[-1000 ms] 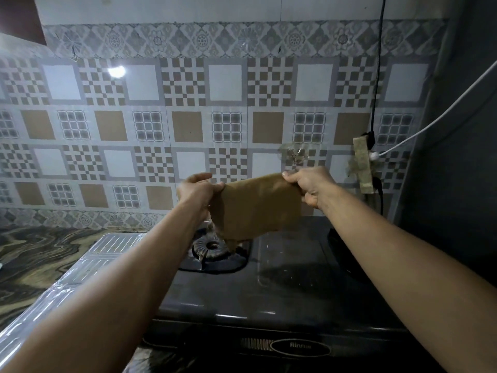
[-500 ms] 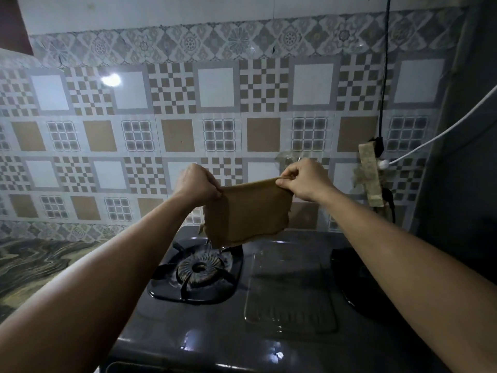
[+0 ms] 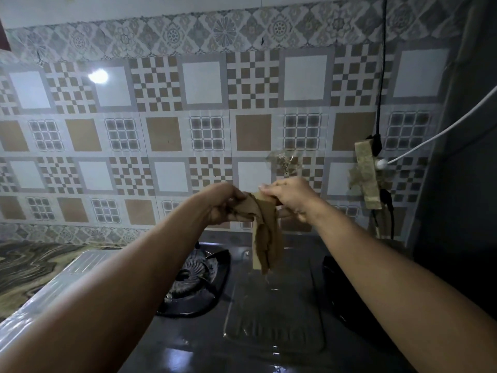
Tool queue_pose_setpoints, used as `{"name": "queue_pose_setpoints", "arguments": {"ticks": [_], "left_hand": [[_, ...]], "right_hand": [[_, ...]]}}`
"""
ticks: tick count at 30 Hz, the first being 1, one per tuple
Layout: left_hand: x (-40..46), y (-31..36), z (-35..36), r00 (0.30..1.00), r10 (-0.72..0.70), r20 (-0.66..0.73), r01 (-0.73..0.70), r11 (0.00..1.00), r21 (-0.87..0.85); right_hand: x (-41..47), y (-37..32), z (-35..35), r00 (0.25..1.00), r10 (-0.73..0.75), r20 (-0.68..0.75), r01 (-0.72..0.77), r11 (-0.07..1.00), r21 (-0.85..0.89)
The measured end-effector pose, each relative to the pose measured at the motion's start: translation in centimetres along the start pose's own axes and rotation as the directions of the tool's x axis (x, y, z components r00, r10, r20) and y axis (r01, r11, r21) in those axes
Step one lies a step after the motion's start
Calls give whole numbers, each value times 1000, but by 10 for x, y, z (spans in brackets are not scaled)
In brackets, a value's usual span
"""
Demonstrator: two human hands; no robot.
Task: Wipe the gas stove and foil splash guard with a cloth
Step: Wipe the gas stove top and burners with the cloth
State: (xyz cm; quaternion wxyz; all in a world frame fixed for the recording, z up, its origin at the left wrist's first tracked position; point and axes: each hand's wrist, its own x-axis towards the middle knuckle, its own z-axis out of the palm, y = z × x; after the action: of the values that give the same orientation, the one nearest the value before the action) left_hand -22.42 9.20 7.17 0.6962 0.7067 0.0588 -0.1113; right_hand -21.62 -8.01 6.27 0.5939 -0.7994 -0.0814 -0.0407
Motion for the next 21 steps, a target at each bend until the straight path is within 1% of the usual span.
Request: {"name": "queue_pose_setpoints", "arguments": {"ticks": [2, 4, 6, 8, 9, 10, 11, 12, 13, 15, 16, 17, 18, 19, 20, 21], "left_hand": [[5, -2, 9, 999, 10, 35, -10, 1000, -12], [6, -4, 12, 998, 12, 69, -13, 1000, 9], [9, -8, 12, 998, 39, 56, -44, 996, 84], [14, -12, 12, 997, 72, -43, -67, 992, 106], [16, -13, 13, 991, 94, -91, -84, 990, 112], [18, -13, 14, 986, 122, -117, -108, 987, 119], [18, -12, 17, 981, 157, -114, -140, 980, 143], [18, -10, 20, 978, 192, -87, -175, 970, 170], [16, -9, 24, 975, 218, -37, -206, 957, 206], [14, -8, 33, 967, 226, 117, -251, 923, 290], [13, -9, 36, 958, 206, 199, -262, 911, 319], [14, -11, 37, 951, 189, 247, -266, 905, 331], [16, -14, 36, 949, 196, 249, -274, 903, 332], [19, -17, 32, 952, 229, 201, -288, 892, 349], [22, -21, 26, 953, 275, 124, -302, 871, 387], [25, -26, 18, 945, 324, 37, -306, 843, 442]], "right_hand": [[-1, 7, 1, 988, 78, 137, -102, 979, 177], [1, 15, -4, 960, 168, 224, -230, 928, 294], [2, 23, -10, 942, 205, 265, -302, 863, 405], [5, 31, -13, 936, 256, 241, -349, 757, 552], [6, 35, -13, 930, 306, 204, -366, 724, 585], [6, 40, -12, 917, 364, 163, -389, 728, 564], [7, 48, -11, 897, 420, 136, -426, 746, 511], [7, 53, -9, 876, 466, 121, -466, 757, 458], [7, 59, -6, 851, 502, 157, -515, 734, 443], [13, 72, 1, 807, 524, 274, -582, 625, 520], [16, 77, 3, 810, 510, 291, -575, 587, 570], [20, 82, 5, 821, 485, 302, -553, 543, 632], [23, 86, 5, 837, 461, 296, -524, 517, 677], [26, 89, 5, 860, 424, 285, -480, 478, 735], [29, 89, 5, 877, 419, 235, -434, 481, 762], [30, 88, 4, 893, 416, 172, -389, 519, 761]]}}
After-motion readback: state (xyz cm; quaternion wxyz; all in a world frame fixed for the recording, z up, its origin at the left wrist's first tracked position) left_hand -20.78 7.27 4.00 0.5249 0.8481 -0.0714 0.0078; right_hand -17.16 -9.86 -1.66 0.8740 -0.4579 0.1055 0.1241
